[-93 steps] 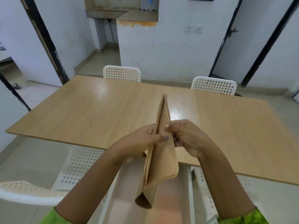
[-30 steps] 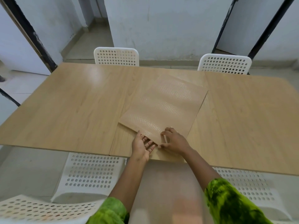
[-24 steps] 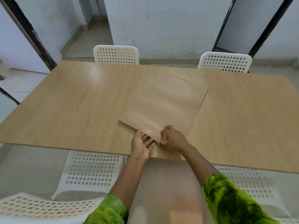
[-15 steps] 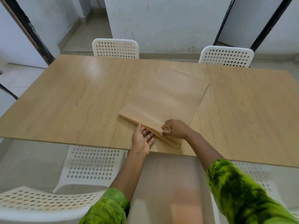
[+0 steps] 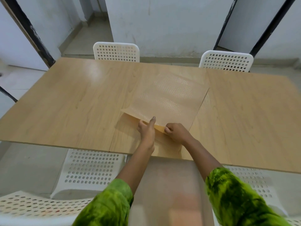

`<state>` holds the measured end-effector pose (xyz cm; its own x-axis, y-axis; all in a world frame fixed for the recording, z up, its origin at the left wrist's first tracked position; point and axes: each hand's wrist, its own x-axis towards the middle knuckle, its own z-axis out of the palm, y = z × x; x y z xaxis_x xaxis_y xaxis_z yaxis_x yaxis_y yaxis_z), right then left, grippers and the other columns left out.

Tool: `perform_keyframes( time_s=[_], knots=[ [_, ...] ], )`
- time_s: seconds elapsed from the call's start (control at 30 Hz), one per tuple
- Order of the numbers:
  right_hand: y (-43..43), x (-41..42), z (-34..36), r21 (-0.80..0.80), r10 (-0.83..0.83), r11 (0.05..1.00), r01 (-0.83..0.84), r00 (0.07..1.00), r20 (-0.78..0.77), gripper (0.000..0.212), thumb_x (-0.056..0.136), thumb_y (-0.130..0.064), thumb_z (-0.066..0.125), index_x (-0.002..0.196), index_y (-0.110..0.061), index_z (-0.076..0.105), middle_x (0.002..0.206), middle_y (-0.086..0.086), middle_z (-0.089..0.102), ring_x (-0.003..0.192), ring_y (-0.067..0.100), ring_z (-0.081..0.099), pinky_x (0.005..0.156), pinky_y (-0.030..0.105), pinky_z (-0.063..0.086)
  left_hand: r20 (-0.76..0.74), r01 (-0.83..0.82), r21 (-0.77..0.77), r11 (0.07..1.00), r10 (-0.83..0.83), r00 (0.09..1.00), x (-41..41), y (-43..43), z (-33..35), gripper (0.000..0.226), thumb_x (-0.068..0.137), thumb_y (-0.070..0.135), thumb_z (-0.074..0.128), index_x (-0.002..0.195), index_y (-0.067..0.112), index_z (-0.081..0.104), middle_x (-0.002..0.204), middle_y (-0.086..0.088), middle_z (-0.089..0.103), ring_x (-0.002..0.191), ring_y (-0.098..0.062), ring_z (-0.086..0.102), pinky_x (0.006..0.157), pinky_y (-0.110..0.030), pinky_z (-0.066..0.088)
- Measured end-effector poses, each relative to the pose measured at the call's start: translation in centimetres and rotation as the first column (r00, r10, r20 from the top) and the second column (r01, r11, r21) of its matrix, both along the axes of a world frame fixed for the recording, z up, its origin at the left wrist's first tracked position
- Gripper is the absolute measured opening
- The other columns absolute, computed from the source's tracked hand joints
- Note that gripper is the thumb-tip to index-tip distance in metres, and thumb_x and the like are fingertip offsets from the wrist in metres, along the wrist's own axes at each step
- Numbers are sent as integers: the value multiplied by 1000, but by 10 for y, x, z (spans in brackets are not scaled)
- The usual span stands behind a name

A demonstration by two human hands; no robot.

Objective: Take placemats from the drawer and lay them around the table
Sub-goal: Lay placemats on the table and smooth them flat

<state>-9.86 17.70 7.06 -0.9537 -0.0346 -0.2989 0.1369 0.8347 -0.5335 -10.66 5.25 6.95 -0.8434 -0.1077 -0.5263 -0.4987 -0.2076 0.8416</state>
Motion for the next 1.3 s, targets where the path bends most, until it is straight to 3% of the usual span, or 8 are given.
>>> perform_keyframes(
  time_s=[0.1, 0.2, 0.43, 0.57, 0.7, 0.8, 1.1, 1.3],
  knots=[
    [-8, 9, 5, 53, 28, 998, -22, 992, -124, 27, 95, -18, 38, 81, -3, 55, 78, 16, 60, 69, 22, 50, 60, 30, 32, 141, 24, 336, 941, -75, 987, -18, -2, 0, 49, 87, 28, 61, 128, 6, 46, 109, -11, 49, 90, -26, 53, 74, -43, 54],
    [-7, 15, 10, 92, 81, 994, -65, 980, -180, 29, 98, -24, 36, 92, -5, 57, 87, 13, 65, 74, 25, 54, 62, 30, 34, 170, -61, 262, 963, 16, 985, -30, 4, 3, 8, 89, 3, 48, 96, 0, 51, 79, -13, 52, 62, -24, 50, 53, -36, 50],
    [68, 24, 68, -134, -181, 978, 158, 967, -177, 35, 99, -31, 32, 108, -9, 57, 109, 11, 64, 98, 27, 57, 81, 35, 43, -110, -230, 187, 955, 253, 961, -20, 49, 37, 31, 88, -4, 47, 66, 17, 46, 69, 1, 50, 80, -21, 49, 73, -36, 40],
    [147, 30, 104, -138, -243, 967, 215, 939, -244, 31, 98, -22, 36, 112, -7, 60, 114, 11, 63, 104, 27, 56, 86, 34, 44, -345, -168, 262, 950, 255, 903, 3, 77, 79, 30, 88, -10, 47, 86, 15, 63, 64, 10, 68, 79, -21, 63, 78, -37, 49],
    [192, 26, 103, -84, -285, 958, 273, 927, -244, 31, 96, -23, 41, 115, -7, 59, 123, 14, 61, 112, 29, 54, 90, 35, 42, -444, -48, 283, 958, 176, 878, 28, 69, 103, 37, 87, -18, 36, 82, 12, 58, 60, 6, 68, 53, 0, 65, 50, -18, 54],
    [204, 23, 98, -99, -379, 925, 367, 911, -165, 39, 96, -28, 42, 128, -6, 50, 135, 15, 52, 122, 30, 49, 95, 34, 40, -577, 132, 227, 965, 24, 816, 26, 37, 116, 28, 89, -11, 40, 94, 5, 63, 77, -1, 76, 75, -13, 73, 67, -24, 58],
    [332, 82, 90, -452, -525, 707, 543, 832, 179, 66, 92, -45, 48, 141, -5, 31, 150, 13, 31, 135, 32, 33, 105, 44, 31, -545, 193, 174, 966, -68, 836, 65, 75, 128, 28, 93, -2, 41, 111, 3, 61, 82, -1, 76, 80, -14, 72, 70, -26, 59],
    [384, 120, 90, -633, -585, 515, 577, 777, 232, 54, 86, -39, 60, 127, -6, 48, 136, 8, 48, 124, 28, 44, 104, 49, 32, -477, 318, 190, 929, -196, 857, 76, 102, 126, 35, 92, 5, 43, 125, 8, 55, 95, -4, 75, 81, -17, 72, 68, -31, 60]
  ],
)
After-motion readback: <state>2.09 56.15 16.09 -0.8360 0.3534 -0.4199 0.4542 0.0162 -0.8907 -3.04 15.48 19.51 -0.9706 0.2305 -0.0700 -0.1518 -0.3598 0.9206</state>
